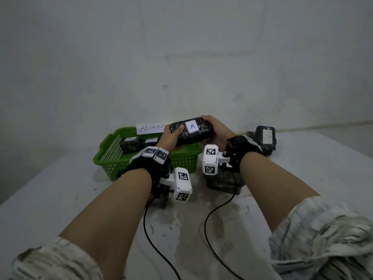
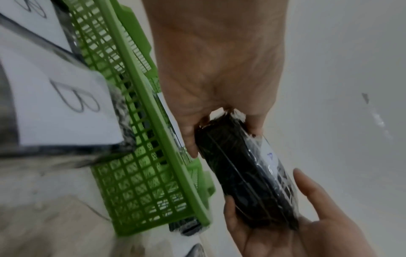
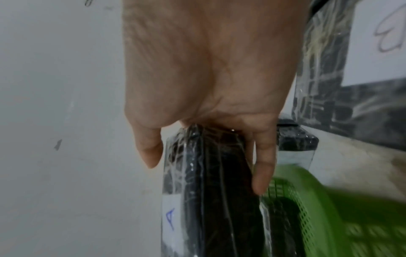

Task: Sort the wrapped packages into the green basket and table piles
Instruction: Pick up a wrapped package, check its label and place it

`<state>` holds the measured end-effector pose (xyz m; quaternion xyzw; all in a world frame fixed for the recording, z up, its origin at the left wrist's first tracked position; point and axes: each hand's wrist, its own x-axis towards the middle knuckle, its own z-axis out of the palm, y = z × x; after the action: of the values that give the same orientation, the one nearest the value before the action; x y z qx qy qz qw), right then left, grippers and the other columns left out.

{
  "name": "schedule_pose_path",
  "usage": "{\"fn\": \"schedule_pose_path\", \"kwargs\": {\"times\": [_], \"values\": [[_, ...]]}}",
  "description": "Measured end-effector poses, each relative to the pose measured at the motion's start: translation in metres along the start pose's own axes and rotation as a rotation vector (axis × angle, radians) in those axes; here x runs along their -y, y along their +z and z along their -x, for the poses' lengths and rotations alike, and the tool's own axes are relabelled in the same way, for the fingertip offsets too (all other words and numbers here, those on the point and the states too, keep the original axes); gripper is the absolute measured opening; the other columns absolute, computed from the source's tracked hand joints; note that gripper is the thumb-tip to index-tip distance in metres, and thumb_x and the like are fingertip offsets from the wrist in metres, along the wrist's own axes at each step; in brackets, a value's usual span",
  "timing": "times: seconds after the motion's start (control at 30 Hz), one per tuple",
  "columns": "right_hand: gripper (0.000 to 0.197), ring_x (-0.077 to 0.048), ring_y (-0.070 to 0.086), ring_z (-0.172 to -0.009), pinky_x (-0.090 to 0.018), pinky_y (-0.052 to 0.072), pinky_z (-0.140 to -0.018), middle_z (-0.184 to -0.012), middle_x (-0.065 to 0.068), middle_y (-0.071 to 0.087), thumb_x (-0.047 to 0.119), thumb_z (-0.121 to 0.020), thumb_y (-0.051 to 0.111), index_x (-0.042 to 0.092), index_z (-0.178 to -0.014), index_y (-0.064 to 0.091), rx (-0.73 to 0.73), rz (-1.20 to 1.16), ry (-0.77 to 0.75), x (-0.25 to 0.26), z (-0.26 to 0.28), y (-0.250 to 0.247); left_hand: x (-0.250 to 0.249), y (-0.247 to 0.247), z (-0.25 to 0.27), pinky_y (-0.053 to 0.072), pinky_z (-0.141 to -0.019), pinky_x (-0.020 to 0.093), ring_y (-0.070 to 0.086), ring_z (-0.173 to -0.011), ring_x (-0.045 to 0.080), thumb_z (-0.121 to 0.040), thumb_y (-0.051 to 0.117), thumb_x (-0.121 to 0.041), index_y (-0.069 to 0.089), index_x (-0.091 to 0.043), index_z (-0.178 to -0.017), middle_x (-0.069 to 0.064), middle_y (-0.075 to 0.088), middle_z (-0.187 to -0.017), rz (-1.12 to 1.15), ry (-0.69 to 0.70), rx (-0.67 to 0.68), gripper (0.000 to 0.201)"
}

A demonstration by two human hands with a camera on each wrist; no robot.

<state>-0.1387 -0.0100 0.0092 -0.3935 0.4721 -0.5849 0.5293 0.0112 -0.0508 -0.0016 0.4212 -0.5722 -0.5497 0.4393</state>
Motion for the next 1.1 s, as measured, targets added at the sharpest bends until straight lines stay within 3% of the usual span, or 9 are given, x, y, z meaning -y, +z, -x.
{"fn": "schedule_pose_path", "kwargs": {"times": [0.07, 0.13, 0.27, 0.43, 0.53, 0.7, 0.87, 1.0, 1.1], "values": [[0.029, -0.023, 0.060, -0.084, -0.035, 0.052, -0.073, -0.097, -0.009, 0.063, 0.037, -0.094, 0.047, 0.015, -0.112, 0.055, 0.015, -0.013, 0.001, -0.007, 0.003, 0.013, -0.001, -0.013, 0.002, 0.048, -0.094, 0.052, 0.055, -0.110, 0.031, -0.096, 0.051, -0.024, 0.037, -0.008, -0.134, 0.014, 0.051, -0.132, 0.051, -0.004, -0.005, 0.044], [0.029, -0.025, 0.060, -0.090, -0.039, 0.055, -0.073, -0.104, -0.013, 0.060, 0.028, -0.095, 0.047, 0.010, -0.117, 0.053, 0.005, -0.043, -0.038, -0.014, 0.005, 0.022, -0.001, -0.024, 0.003, 0.049, -0.092, 0.050, 0.057, -0.107, 0.030, -0.095, 0.052, -0.026, 0.039, -0.008, -0.132, 0.014, 0.053, -0.130, 0.072, 0.011, -0.013, 0.044], [0.009, -0.022, 0.061, -0.081, -0.040, 0.059, -0.062, -0.089, -0.008, 0.060, 0.013, -0.096, 0.051, 0.011, -0.088, 0.053, -0.037, 0.001, -0.189, -0.026, 0.008, 0.033, 0.002, -0.037, 0.009, 0.053, -0.085, 0.043, 0.061, -0.102, 0.026, -0.089, 0.061, -0.034, 0.043, -0.007, -0.130, 0.014, 0.059, -0.123, 0.070, 0.039, 0.009, 0.052], [0.003, -0.022, 0.062, -0.083, -0.041, 0.056, -0.071, -0.091, -0.008, 0.063, 0.011, -0.095, 0.052, 0.013, -0.093, 0.053, 0.019, -0.051, -0.189, -0.036, 0.012, 0.041, 0.012, -0.048, 0.011, 0.047, -0.099, 0.049, 0.060, -0.110, 0.031, -0.082, 0.070, -0.025, 0.040, -0.006, -0.129, 0.016, 0.058, -0.123, 0.000, 0.095, -0.041, 0.059], [0.021, -0.023, 0.063, -0.092, -0.045, 0.055, -0.079, -0.100, -0.007, 0.063, 0.006, -0.088, 0.063, 0.014, -0.104, 0.053, 0.065, -0.005, -0.183, -0.041, 0.014, 0.042, 0.010, -0.049, 0.012, 0.044, -0.103, 0.046, 0.058, -0.113, 0.029, -0.084, 0.069, -0.025, 0.041, -0.007, -0.130, 0.014, 0.058, -0.124, -0.078, 0.153, -0.054, 0.056], [0.038, -0.022, 0.065, -0.083, -0.038, 0.058, -0.075, -0.097, -0.009, 0.066, -0.003, -0.081, 0.068, 0.006, -0.115, 0.052, -0.028, -0.028, -0.251, -0.042, 0.012, 0.043, 0.011, -0.047, 0.013, 0.048, -0.097, 0.044, 0.059, -0.110, 0.027, -0.086, 0.066, -0.025, 0.034, -0.011, -0.135, 0.014, 0.055, -0.128, 0.089, 0.133, -0.066, 0.061], [0.029, -0.024, 0.063, -0.089, -0.042, 0.056, -0.078, -0.100, -0.010, 0.064, 0.004, -0.086, 0.064, 0.010, -0.112, 0.053, -0.007, -0.073, -0.167, -0.043, 0.015, 0.039, 0.012, -0.037, 0.016, 0.053, -0.073, 0.033, 0.056, -0.100, 0.025, -0.095, 0.052, -0.012, 0.032, -0.010, -0.137, 0.015, 0.050, -0.124, 0.201, 0.095, -0.049, 0.047], [0.039, -0.028, 0.062, -0.090, -0.044, 0.054, -0.082, -0.109, -0.016, 0.064, 0.025, -0.084, 0.068, 0.008, -0.118, 0.059, 0.023, -0.053, -0.111, -0.035, 0.019, 0.042, 0.007, -0.039, 0.018, 0.050, -0.082, 0.044, 0.057, -0.092, 0.024, -0.095, 0.049, -0.006, 0.036, -0.011, -0.137, 0.013, 0.053, -0.118, 0.259, 0.098, 0.006, 0.044], [0.037, -0.030, 0.060, -0.087, -0.043, 0.050, -0.087, -0.105, -0.020, 0.064, 0.028, -0.081, 0.069, 0.004, -0.108, 0.064, 0.102, -0.012, -0.064, -0.028, 0.023, 0.047, -0.002, -0.044, 0.020, 0.049, -0.074, 0.036, 0.058, -0.084, 0.021, -0.094, 0.047, -0.006, 0.041, -0.012, -0.136, 0.008, 0.060, -0.103, 0.293, 0.099, 0.022, 0.043]]}}
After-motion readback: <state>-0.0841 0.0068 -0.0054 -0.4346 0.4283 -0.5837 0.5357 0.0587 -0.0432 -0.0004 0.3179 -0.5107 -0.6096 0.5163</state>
